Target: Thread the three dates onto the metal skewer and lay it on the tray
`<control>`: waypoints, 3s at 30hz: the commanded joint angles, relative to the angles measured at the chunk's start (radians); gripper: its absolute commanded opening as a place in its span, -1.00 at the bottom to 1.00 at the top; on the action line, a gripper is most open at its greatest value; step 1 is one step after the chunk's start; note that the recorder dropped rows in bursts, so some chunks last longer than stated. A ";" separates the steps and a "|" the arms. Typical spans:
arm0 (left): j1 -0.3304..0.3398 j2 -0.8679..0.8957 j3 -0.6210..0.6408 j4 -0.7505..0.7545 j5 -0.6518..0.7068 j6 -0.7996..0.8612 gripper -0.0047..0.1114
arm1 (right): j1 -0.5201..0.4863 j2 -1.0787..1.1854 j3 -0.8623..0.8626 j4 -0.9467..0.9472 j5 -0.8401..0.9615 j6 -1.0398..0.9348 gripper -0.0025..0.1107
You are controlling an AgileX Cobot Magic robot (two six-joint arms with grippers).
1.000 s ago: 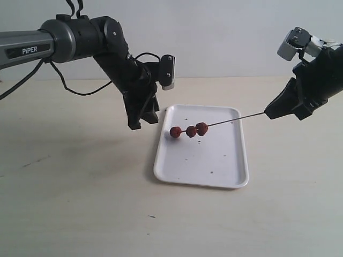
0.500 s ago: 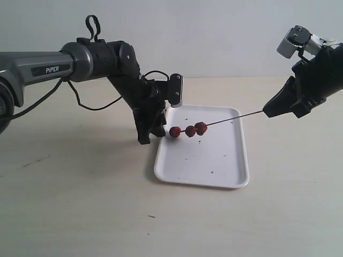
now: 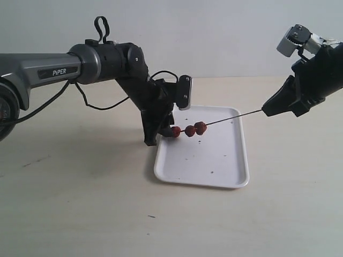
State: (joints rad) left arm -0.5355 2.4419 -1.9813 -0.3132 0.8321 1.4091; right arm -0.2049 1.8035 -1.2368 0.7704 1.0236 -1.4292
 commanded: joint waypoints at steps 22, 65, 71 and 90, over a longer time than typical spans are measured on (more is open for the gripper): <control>-0.022 0.025 0.004 -0.009 -0.035 0.001 -0.29 | -0.004 0.069 -0.009 0.021 -0.009 0.018 -0.96; -0.057 -0.065 0.004 -0.054 -0.025 0.005 -0.59 | -0.004 0.068 -0.009 0.150 -0.009 -0.061 -0.96; -0.058 -0.069 0.004 -0.054 -0.028 0.005 -0.59 | -0.004 0.068 -0.009 0.160 -0.051 -0.058 -0.96; -0.054 -0.070 0.004 -0.050 -0.028 -0.011 -0.07 | -0.004 0.064 -0.009 0.195 -0.095 -0.058 -0.96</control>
State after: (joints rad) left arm -0.5843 2.3894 -1.9813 -0.3463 0.8040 1.4128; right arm -0.2076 1.8677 -1.2368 0.9410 0.9606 -1.4808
